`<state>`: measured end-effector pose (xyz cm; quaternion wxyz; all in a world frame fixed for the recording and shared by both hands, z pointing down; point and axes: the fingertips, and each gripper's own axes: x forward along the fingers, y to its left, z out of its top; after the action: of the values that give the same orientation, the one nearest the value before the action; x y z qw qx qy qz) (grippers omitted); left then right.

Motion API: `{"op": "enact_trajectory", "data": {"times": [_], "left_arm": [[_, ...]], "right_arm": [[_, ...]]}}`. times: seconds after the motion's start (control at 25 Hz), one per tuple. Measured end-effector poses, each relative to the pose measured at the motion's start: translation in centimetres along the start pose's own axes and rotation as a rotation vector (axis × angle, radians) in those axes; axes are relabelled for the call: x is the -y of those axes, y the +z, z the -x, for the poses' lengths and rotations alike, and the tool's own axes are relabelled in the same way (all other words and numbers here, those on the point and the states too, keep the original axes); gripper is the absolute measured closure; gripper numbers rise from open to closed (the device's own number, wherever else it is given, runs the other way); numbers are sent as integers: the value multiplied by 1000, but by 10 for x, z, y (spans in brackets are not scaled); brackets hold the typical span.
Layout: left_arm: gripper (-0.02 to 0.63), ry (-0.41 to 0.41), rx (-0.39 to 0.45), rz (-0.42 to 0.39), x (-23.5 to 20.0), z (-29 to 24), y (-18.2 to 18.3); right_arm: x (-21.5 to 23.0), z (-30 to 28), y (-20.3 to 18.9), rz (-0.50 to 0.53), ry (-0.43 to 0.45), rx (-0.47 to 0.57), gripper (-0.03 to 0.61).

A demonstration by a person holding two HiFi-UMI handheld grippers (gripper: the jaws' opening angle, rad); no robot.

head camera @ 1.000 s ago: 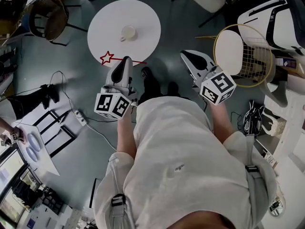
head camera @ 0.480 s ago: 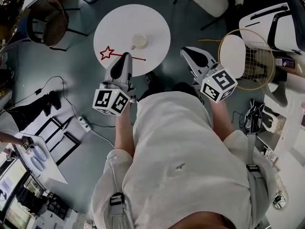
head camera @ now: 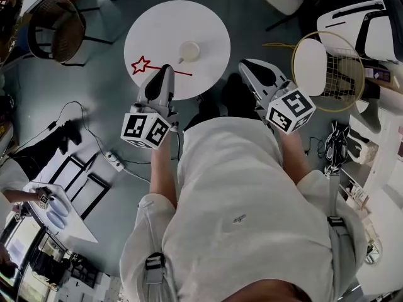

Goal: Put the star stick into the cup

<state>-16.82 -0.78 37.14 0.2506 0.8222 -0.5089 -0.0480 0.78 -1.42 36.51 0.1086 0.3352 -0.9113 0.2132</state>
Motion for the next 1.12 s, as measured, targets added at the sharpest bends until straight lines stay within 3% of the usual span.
{"op": "enact_trajectory", "data": {"times": [1.12], "left_arm": [[598,110,-2,66,-60,-62,-12]], "right_arm": [[37,-46,8,37,101,-102,571]]}}
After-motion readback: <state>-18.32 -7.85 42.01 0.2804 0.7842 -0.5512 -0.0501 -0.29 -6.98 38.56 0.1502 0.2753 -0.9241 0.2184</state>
